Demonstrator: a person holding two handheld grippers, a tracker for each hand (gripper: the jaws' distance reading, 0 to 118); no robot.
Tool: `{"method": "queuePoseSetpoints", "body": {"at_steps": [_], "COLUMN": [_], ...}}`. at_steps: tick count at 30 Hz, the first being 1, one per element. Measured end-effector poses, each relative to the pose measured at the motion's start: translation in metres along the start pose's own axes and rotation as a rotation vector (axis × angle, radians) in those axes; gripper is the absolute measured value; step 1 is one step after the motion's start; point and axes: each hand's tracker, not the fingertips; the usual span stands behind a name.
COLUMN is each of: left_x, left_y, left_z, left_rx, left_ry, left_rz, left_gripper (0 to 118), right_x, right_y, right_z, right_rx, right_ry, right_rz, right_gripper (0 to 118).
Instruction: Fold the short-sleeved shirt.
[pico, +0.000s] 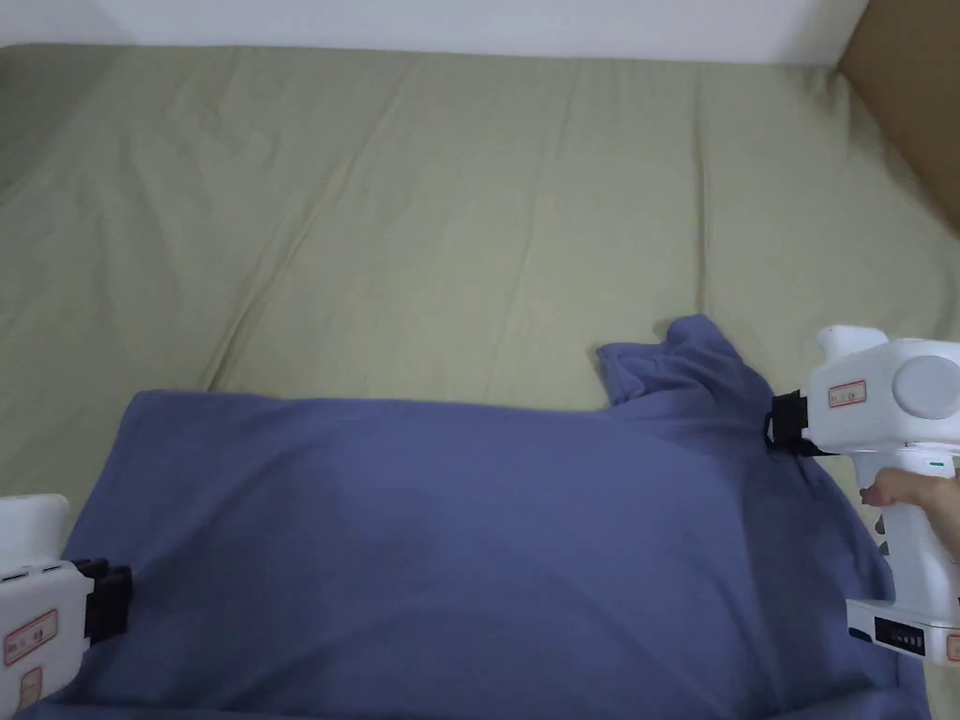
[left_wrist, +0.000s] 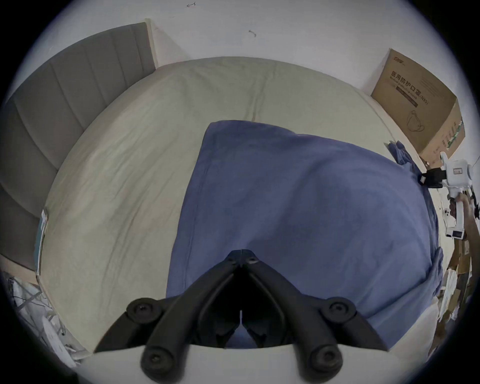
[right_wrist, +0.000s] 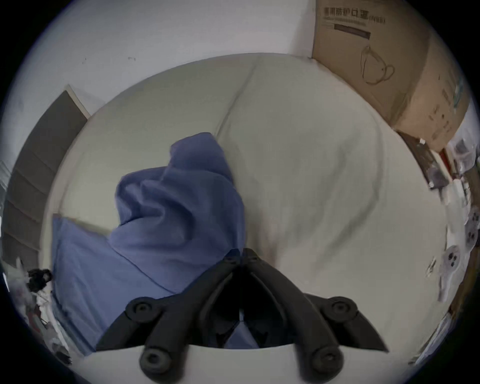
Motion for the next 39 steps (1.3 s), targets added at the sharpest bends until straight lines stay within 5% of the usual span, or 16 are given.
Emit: {"method": "queuePoseSetpoints", "body": {"at_steps": [4, 5, 6, 7, 8, 9, 21, 24, 27, 28, 29, 39], "left_x": [-0.004, -0.006, -0.008, -0.011, -0.014, -0.017, -0.03, -0.024, -0.017, -0.014, -0.01, -0.019], "left_y": [0.013, 0.021, 0.03, 0.039, 0.051, 0.061, 0.143, 0.137, 0.137, 0.138, 0.14, 0.134], "left_z": [0.001, -0.001, -0.005, -0.008, -0.015, -0.024, -0.116, -0.128, -0.109, -0.106, -0.103, 0.011], "left_rx": [0.058, 0.073, 0.079, 0.078, 0.071, 0.061, 0.024, 0.01, 0.077, 0.068, 0.064, 0.18], "left_ry": [-0.028, -0.03, -0.037, -0.037, -0.045, -0.052, -0.016, 0.016, 0.065, 0.049, 0.014, 0.007], "left_rz": [0.016, 0.029, 0.033, 0.037, 0.05, 0.06, 0.08, 0.051, 0.018, 0.004, -0.015, -0.046], "left_gripper": [2, 14, 38, 77, 99, 108, 104, 93, 42, 10, 2, 2], "right_x": [0.001, 0.003, 0.004, 0.004, 0.003, 0.005, 0.007, 0.007, 0.007, 0.006, 0.002, 0.006], "right_y": [0.001, 0.002, 0.002, 0.002, 0.002, 0.004, -0.001, -0.002, -0.004, -0.005, -0.011, -0.024], "right_z": [0.006, 0.006, 0.008, 0.009, 0.01, 0.008, 0.004, 0.003, 0.008, 0.013, 0.021, 0.11], "right_rx": [0.024, 0.016, 0.015, 0.018, 0.022, 0.024, 0.021, 0.021, 0.02, 0.023, 0.035, 0.16], "right_ry": [-0.075, -0.06, -0.05, -0.049, -0.049, -0.048, -0.039, -0.033, -0.025, -0.022, -0.013, 0.034], "right_rz": [0.018, 0.012, 0.005, 0.004, 0.006, 0.009, 0.057, 0.045, 0.048, 0.049, 0.044, 0.008], "right_gripper": [0, 0, 0, 0, 0, 0, 0, 0, 0, 0, 0, 0]}}
